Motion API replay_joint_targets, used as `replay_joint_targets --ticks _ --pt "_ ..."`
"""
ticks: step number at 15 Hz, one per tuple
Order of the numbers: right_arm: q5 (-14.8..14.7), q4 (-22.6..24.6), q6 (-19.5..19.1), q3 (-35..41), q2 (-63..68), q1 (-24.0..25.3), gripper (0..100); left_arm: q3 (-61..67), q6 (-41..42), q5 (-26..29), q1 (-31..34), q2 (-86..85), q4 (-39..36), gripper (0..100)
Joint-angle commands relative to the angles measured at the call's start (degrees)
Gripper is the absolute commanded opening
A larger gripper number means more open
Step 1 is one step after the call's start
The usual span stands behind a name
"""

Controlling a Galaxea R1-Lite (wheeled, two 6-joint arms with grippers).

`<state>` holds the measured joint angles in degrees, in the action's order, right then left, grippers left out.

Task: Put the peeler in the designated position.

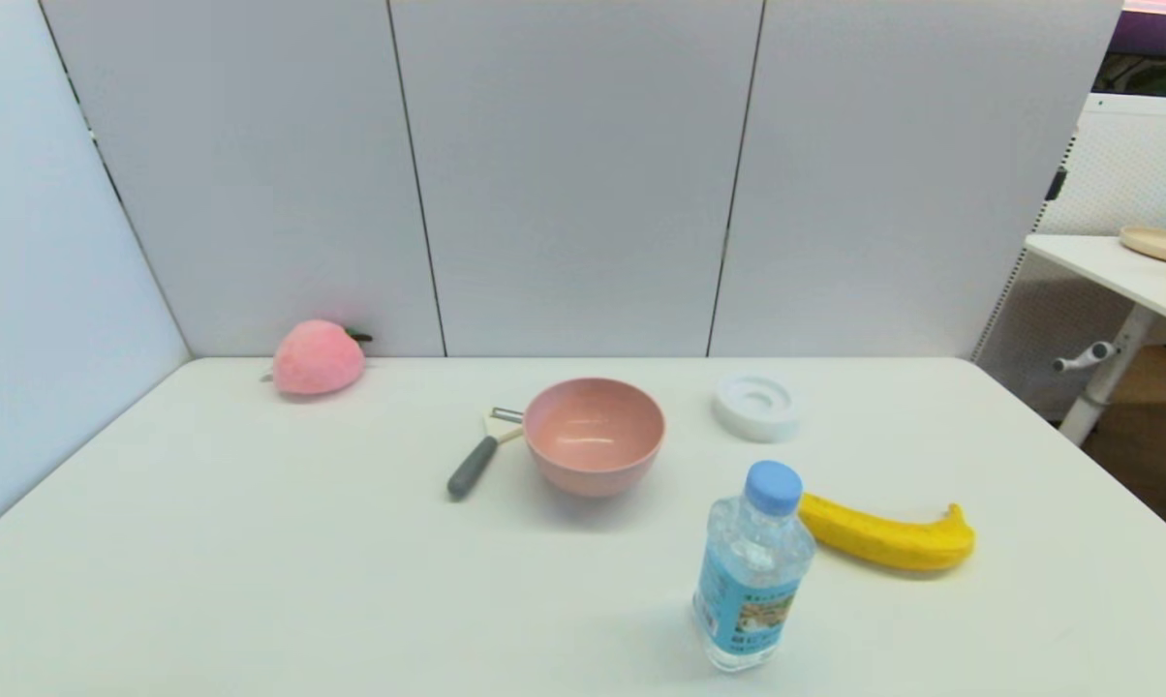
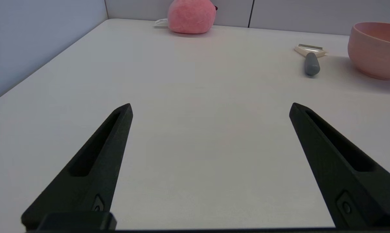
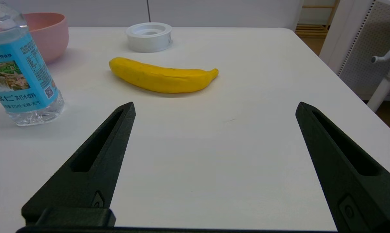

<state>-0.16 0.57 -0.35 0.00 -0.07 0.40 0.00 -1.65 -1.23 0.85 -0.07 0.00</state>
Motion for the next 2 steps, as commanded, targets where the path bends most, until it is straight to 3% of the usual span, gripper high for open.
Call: replay_joint_targets --ticks 1,2 --pt "0.07 -0.05 0.18 0.0 0.07 -0.05 100 0.09 -0.02 -0.09 0.03 0.16 0.0 100" --pt "0.07 -0.05 0.18 0.0 0.07 -0.05 100 0.09 -0.02 0.0 0.03 0.16 0.0 100"
